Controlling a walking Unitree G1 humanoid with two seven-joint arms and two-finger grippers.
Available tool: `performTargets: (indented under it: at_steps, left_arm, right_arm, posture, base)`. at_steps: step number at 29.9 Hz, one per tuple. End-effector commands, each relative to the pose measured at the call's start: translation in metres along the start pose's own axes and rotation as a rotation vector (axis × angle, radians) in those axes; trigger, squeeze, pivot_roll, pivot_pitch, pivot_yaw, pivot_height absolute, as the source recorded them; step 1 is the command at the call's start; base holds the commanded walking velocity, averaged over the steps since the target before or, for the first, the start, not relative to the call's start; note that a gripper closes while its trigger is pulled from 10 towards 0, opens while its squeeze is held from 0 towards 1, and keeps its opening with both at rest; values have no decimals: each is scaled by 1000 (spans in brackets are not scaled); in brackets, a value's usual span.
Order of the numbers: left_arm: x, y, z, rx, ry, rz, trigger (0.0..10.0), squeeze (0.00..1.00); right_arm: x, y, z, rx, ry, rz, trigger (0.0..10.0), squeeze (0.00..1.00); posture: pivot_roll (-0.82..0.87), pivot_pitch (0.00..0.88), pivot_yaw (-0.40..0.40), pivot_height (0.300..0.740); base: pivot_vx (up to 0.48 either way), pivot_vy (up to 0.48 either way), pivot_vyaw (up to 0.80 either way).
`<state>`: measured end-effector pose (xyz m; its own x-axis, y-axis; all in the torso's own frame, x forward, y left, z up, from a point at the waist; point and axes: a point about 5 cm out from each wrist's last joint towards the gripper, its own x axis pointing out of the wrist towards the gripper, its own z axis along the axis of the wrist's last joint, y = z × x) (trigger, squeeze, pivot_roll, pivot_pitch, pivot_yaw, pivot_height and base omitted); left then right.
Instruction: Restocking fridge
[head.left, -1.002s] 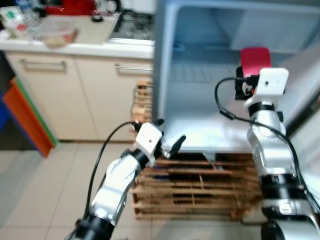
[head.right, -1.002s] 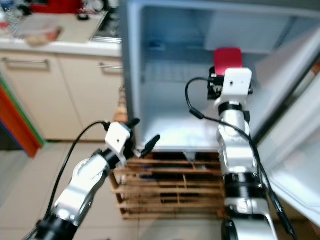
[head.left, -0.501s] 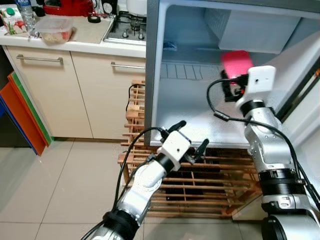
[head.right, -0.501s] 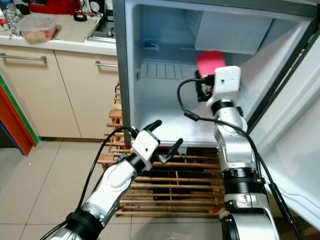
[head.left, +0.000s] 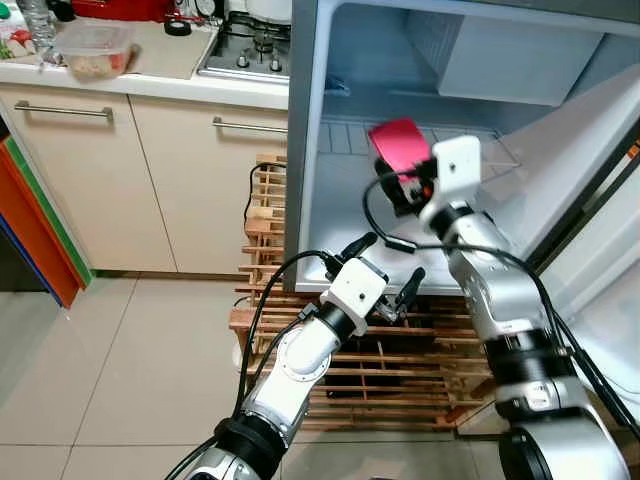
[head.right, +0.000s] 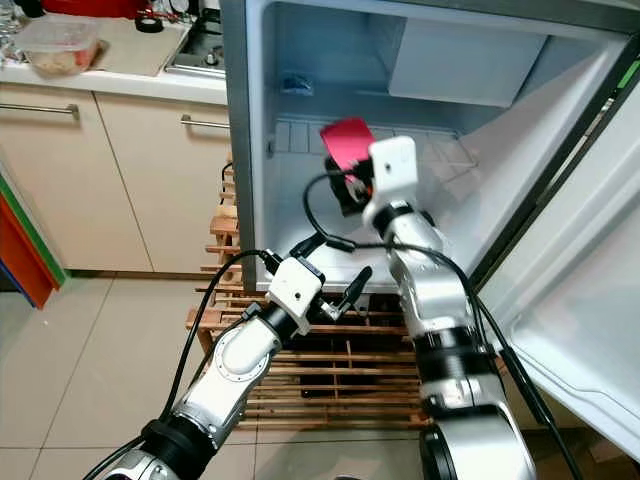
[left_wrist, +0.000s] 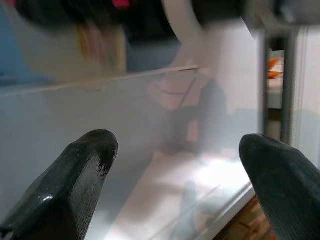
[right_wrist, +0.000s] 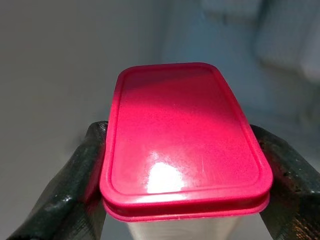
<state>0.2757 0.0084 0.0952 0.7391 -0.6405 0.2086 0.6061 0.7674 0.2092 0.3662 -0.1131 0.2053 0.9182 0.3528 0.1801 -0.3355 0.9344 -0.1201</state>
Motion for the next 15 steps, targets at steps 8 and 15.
performTargets:
  at_steps: [8,15]
  left_arm:
    - [-14,3,-11,61,9,136,10000,0]
    - [-27,11,-15,136,7,196,10000,0]
  right_arm:
    - [18,3,22,-74,-109,-19,0,59]
    - [23,-3,24,-101,-128,-51,0,59]
  posture:
    - [-34,54,-130,740]
    - [-32,79,-140,740]
  base:
    - [0,0,0]
    - [0,0,0]
